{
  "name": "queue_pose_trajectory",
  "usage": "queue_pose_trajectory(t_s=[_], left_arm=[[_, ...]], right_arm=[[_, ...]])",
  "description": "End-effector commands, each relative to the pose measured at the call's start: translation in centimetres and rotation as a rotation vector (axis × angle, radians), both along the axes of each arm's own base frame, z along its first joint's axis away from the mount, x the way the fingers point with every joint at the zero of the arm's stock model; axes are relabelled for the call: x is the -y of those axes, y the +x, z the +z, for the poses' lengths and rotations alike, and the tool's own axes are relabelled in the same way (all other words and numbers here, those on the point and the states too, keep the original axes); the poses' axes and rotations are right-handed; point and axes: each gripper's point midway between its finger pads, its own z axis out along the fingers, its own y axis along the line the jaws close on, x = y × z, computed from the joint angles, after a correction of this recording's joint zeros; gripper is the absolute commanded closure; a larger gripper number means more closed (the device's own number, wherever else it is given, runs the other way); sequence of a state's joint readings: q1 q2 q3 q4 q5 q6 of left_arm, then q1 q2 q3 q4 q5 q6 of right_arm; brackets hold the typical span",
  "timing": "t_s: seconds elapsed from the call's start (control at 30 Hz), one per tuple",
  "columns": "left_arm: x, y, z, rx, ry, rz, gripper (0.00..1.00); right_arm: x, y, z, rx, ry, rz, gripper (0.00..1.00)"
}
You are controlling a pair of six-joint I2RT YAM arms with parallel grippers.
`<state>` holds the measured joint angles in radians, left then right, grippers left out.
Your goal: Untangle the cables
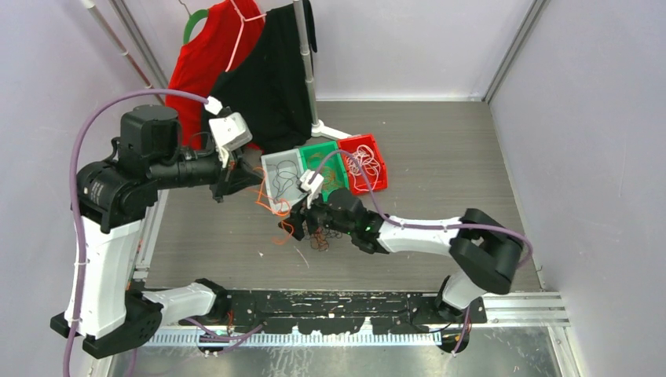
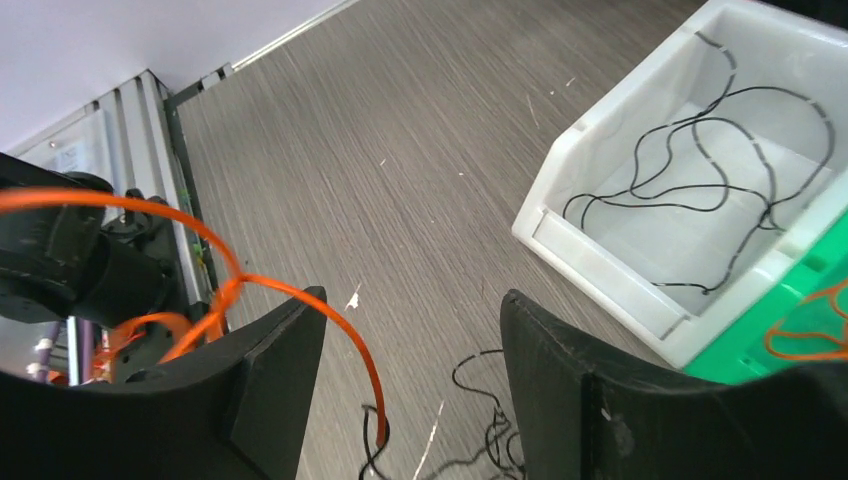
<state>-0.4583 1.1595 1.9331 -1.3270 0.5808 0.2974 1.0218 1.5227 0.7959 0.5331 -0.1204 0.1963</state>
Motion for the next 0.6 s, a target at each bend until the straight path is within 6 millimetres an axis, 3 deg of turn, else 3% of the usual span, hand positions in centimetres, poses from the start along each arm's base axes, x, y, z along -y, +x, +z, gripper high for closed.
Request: queue_pose_trajectory(t_s=[0.0,0.23,0.4,0.57], left_arm=[[0.2,-0.6,3.3,0.073,-0.070,-0.010,1.00],[-0.5,0.8,10.3,0.306,-0.188,0.086,1.00],[-1.9,1.5,16.0,0.498,-0.264,0.175,1.00],[-3.4,2.4,20.1,0.657,-0.314,0.272,1.00]], right_arm=[[-2.4,1.4,2.6,0.083,0.121,-0.014,0.31],[-1.5,1.2,-5.5,-0.038,0.063,-0.072,0.38],[0.2,0.0,-8.3,-0.095,0.052,-0.107,0.45],[2.5,-1.2,-10.3,-0.133,0.027,-0.138,0.50]])
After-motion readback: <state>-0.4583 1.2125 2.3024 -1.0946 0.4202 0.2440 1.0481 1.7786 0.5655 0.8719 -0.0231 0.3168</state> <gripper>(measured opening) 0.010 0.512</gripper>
